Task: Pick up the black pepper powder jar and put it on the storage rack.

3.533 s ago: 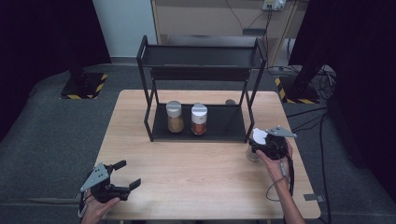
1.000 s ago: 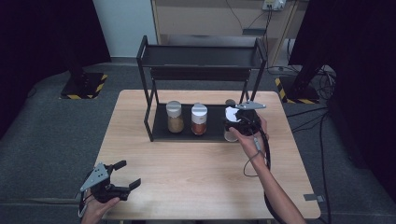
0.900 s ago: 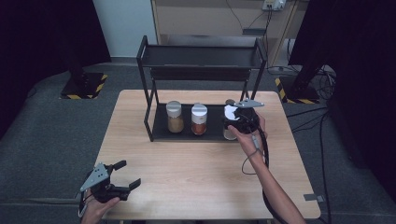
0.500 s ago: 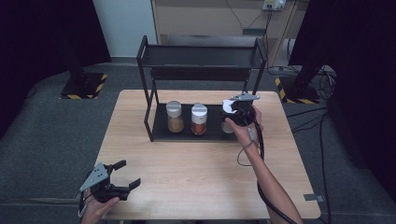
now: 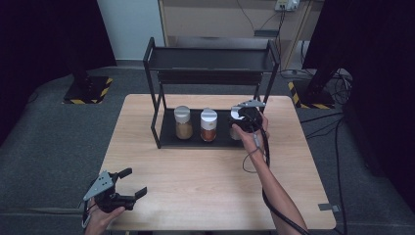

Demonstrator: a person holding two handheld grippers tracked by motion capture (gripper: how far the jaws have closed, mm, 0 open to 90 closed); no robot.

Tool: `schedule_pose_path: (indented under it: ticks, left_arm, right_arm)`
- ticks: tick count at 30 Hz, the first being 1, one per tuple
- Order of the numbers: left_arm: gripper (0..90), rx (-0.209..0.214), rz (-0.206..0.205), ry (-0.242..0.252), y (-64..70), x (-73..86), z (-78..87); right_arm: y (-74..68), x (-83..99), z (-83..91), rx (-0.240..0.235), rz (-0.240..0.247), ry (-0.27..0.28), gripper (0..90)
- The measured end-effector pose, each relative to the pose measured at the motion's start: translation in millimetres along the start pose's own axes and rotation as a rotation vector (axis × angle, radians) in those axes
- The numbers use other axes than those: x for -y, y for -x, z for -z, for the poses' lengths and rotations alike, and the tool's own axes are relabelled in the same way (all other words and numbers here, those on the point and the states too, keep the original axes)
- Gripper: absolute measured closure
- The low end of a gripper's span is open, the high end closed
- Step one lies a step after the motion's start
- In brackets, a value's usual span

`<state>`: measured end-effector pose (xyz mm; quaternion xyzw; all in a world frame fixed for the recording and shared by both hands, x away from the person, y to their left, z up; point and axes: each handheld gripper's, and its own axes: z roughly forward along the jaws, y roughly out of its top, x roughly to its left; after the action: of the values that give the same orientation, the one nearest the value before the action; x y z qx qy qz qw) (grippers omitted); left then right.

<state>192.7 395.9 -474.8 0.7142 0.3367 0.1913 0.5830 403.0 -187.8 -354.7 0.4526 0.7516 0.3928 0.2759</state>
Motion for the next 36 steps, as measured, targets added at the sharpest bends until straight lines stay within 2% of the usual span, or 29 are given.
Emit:
schedule_pose_path:
  ticks: [14, 32, 36]
  left_arm:
    - [2.4, -0.001, -0.001, -0.003, 0.2, -0.3, -0.2]
    - [2.4, 0.000, -0.003, -0.003, 0.3, -0.4, -0.2]
    - [2.4, 0.001, -0.004, -0.003, 0.3, -0.4, -0.3]
  right_arm:
    - [0.2, 7.4, -11.5, -0.005, -0.015, -0.006, 30.9]
    - [-3.2, 12.5, -16.8, -0.008, -0.007, -0.010, 30.9]
    - [-3.1, 14.6, -17.8, -0.006, -0.018, -0.009, 30.9]
